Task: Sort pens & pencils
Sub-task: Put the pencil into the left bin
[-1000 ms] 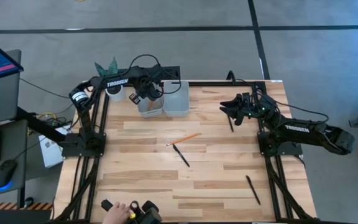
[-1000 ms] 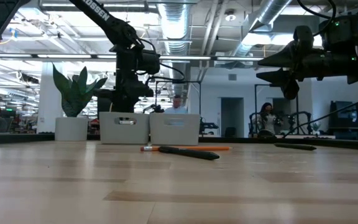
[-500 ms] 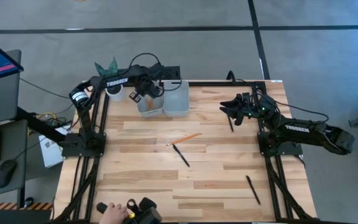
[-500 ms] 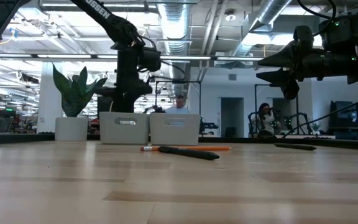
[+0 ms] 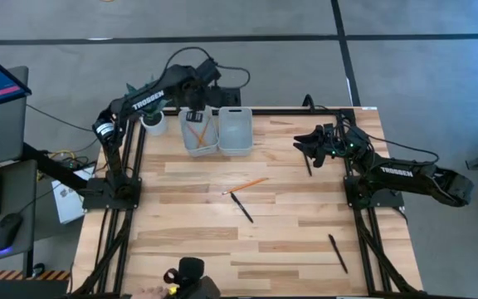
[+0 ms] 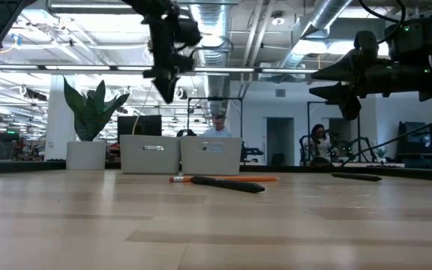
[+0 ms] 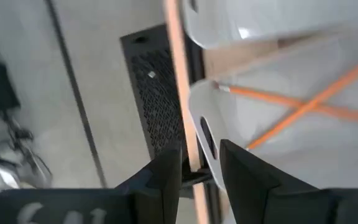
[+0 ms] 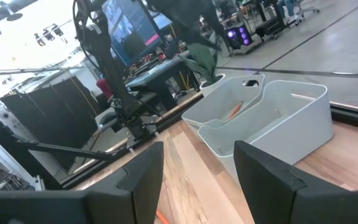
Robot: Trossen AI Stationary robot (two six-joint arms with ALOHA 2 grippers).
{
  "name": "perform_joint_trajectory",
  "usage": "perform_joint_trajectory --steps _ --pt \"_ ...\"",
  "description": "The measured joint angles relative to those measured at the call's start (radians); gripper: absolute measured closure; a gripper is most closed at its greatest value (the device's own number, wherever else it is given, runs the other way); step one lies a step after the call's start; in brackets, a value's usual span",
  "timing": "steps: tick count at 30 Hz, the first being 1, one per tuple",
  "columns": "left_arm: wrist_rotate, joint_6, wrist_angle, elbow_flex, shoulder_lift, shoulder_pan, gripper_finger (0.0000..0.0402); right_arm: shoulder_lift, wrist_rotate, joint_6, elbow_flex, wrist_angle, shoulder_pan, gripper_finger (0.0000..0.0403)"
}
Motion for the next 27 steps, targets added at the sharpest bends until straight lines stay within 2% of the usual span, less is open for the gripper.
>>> perform_joint_trajectory --steps 5,12,16,20,27 --pt "0.02 -0.178 -0.03 0.091 0.0 -0.048 0.0299 0.0 0.0 0.0 0.0 0.0 0.0 0.0186" --pt "0.205 -0.377 -0.028 0.139 0.0 -0.173 0.0299 0.0 0.0 0.0 0.0 0.0 0.0 0.0186" --pt "0.278 -0.483 -0.027 0.139 0.0 -0.262 0.0299 0.0 0.0 0.0 0.0 0.0 0.0 0.0186" --pt "0.274 -0.592 -0.006 0.139 0.0 -0.358 0.0299 0.0 -0.002 0.0 0.0 0.0 0.0 0.0186" --pt "0.17 -0.851 0.027 0.139 0.012 -0.493 0.0299 0.0 -0.004 0.0 0.0 0.0 0.0 0.0186"
